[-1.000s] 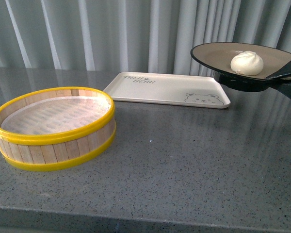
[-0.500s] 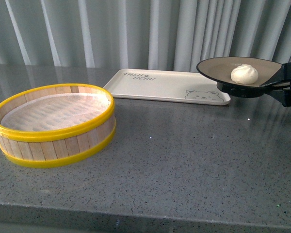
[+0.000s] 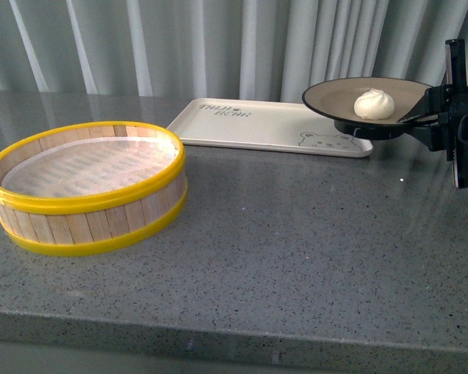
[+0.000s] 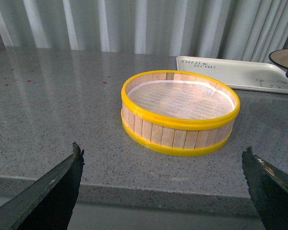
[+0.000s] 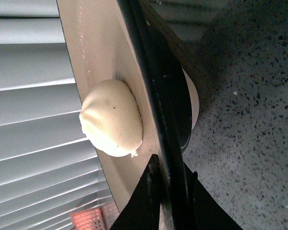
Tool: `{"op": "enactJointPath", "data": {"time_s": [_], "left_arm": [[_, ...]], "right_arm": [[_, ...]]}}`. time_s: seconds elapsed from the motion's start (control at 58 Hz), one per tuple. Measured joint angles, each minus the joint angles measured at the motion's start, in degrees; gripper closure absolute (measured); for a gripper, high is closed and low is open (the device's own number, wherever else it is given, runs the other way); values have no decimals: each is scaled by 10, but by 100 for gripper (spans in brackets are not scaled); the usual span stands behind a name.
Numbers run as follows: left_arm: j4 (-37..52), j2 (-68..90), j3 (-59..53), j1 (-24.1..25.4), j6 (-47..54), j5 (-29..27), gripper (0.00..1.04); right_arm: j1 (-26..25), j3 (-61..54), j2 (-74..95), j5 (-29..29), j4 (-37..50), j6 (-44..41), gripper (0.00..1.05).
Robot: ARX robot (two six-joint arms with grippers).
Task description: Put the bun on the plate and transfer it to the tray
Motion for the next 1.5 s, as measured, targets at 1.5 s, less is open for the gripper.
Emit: {"op": "enactJointPath", "data": {"time_s": [1.5], "left_arm": [[0,0,0,0,0,0,7]], "right_arm": [[48,261,180,-13,-87,-59,101]]}}
